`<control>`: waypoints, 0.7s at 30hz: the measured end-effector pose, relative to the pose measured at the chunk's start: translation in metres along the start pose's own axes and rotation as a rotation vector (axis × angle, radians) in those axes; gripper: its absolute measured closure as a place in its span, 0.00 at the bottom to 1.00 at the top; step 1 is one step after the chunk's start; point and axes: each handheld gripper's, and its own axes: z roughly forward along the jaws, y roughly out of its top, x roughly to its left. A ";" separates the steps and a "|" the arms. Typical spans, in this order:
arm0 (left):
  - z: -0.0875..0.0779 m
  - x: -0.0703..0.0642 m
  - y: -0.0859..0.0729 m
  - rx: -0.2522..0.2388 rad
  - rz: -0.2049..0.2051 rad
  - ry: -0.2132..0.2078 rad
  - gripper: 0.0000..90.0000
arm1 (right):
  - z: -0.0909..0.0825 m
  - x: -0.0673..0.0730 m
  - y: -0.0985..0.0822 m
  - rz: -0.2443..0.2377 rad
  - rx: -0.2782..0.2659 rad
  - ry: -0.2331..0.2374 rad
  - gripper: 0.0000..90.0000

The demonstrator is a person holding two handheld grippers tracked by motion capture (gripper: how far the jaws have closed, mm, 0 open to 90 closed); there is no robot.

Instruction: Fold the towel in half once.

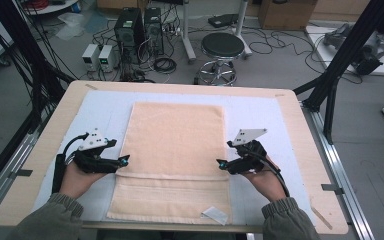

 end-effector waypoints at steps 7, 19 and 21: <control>0.008 -0.007 -0.018 0.039 -0.014 -0.022 0.27 | 0.021 0.013 -0.020 0.004 0.034 0.057 0.42; 0.024 -0.005 -0.032 0.122 0.024 -0.130 0.74 | 0.036 0.010 -0.031 0.001 0.071 0.115 0.69; 0.025 -0.007 -0.031 0.125 0.035 -0.138 0.82 | 0.036 0.009 -0.031 0.000 0.071 0.129 0.73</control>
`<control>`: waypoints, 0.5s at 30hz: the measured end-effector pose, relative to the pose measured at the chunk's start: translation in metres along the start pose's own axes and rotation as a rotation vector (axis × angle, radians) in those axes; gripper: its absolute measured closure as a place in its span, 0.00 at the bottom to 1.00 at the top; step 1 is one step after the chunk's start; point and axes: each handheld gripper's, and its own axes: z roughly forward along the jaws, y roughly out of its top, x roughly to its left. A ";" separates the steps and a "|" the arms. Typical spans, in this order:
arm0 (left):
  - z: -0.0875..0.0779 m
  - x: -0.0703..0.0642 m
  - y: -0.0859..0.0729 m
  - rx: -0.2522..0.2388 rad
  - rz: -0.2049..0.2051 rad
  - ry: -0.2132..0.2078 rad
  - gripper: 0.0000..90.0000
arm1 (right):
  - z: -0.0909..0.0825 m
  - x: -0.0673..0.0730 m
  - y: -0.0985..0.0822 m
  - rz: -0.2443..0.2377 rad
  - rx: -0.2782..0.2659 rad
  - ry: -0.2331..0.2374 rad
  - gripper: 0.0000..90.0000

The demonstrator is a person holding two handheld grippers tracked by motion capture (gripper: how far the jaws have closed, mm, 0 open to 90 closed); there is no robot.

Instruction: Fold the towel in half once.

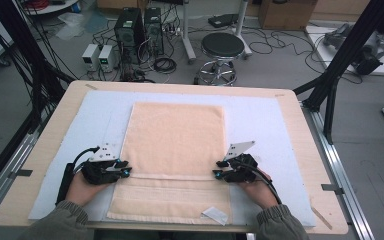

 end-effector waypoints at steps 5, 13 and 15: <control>0.001 -0.001 0.002 0.006 0.014 0.009 0.95 | 0.000 -0.001 0.002 -0.023 0.002 0.014 0.89; -0.002 -0.003 0.006 -0.004 0.000 0.032 0.97 | -0.003 -0.003 0.008 -0.014 0.004 0.027 0.94; -0.005 -0.003 0.008 -0.015 0.001 0.038 0.97 | -0.007 -0.003 0.010 -0.016 -0.015 0.024 0.94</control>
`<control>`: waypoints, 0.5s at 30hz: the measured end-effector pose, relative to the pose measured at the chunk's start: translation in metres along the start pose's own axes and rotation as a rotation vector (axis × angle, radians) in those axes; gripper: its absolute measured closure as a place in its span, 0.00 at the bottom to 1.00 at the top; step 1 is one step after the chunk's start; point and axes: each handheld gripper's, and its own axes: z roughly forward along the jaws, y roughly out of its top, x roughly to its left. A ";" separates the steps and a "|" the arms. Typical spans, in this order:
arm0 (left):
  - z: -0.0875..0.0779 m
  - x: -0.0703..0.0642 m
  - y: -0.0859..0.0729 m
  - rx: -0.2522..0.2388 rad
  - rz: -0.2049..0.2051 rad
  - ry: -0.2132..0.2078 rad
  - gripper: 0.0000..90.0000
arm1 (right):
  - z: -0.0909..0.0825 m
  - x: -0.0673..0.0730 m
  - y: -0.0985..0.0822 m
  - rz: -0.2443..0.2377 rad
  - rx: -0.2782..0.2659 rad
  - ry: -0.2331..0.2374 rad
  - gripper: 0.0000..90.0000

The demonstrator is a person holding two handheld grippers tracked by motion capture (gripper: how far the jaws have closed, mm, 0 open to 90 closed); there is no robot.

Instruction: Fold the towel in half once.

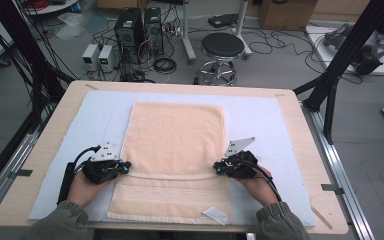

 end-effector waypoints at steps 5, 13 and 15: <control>-0.012 -0.003 0.007 -0.035 0.017 0.015 0.98 | -0.013 0.001 0.005 0.003 -0.037 -0.004 0.94; -0.053 -0.021 0.024 -0.084 0.087 0.012 0.98 | -0.048 0.023 0.019 -0.047 -0.088 0.003 0.94; -0.066 -0.031 0.022 -0.087 0.096 -0.003 0.98 | -0.060 0.035 0.019 -0.069 -0.094 0.005 0.94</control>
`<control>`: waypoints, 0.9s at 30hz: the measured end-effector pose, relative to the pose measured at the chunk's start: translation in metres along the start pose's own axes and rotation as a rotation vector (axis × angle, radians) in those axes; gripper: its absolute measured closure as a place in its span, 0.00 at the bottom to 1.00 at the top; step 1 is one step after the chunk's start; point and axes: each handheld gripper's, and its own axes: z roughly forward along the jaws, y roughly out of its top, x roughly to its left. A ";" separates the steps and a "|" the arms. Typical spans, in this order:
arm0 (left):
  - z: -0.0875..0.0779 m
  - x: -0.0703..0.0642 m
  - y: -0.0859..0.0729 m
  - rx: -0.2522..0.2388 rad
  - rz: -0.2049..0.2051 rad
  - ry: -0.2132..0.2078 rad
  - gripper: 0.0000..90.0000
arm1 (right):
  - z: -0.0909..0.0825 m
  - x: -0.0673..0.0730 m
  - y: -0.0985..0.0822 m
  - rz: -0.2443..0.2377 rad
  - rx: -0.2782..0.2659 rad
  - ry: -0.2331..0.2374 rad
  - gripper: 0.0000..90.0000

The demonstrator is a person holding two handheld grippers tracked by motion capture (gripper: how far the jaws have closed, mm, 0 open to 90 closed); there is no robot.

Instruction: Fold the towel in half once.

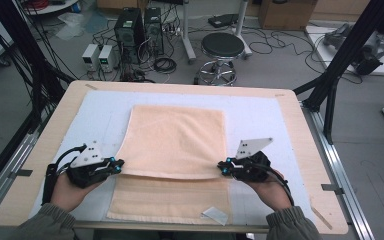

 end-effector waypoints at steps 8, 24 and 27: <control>-0.021 -0.046 -0.022 0.054 0.027 -0.091 0.77 | -0.027 0.051 -0.020 -0.016 -0.005 0.116 0.76; 0.026 -0.041 -0.053 0.171 0.031 -0.172 0.69 | 0.032 0.016 -0.042 0.015 0.106 0.083 0.64; 0.024 -0.040 -0.053 0.181 0.032 -0.188 0.85 | 0.040 0.015 -0.044 0.013 0.141 0.081 0.69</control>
